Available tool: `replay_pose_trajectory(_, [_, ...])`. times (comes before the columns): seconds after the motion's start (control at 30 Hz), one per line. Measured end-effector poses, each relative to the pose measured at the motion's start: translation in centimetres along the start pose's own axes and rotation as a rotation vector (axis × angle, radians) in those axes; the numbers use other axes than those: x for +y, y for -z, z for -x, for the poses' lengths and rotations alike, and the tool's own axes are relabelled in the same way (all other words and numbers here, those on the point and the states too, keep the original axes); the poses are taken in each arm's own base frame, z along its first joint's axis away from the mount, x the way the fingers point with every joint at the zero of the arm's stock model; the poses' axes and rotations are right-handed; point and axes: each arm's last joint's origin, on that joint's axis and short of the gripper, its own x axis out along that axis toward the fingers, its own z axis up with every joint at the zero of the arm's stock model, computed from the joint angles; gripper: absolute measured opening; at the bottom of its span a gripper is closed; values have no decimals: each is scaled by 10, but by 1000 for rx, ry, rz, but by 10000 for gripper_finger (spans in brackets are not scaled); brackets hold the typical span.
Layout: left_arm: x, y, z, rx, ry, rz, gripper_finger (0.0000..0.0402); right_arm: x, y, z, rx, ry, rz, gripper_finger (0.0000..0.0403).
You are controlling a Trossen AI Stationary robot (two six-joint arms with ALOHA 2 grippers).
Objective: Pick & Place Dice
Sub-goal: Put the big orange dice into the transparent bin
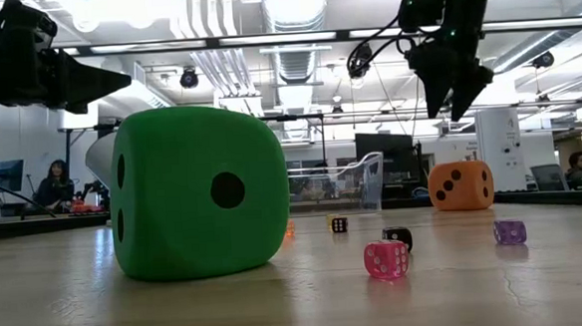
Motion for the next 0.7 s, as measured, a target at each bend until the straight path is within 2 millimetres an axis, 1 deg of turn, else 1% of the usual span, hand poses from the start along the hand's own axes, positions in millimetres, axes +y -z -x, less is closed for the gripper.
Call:
replay_pose_trajectory(0.1, [0, 0, 0, 0, 0, 0, 10, -1, -2, -5, 16, 4, -4, 400])
replay_pose_trajectory(0.27, [0, 0, 0, 0, 0, 0, 10, -6, -3, -19, 70, 16, 1, 400])
replay_pose_trajectory(0.57, [0, 0, 0, 0, 0, 0, 10, -19, 3, -40, 110, -55, -10, 400])
replay_pose_trajectory(0.7, [0, 0, 0, -1, 0, 0, 10, -23, 5, -42, 98, -109, -2, 400])
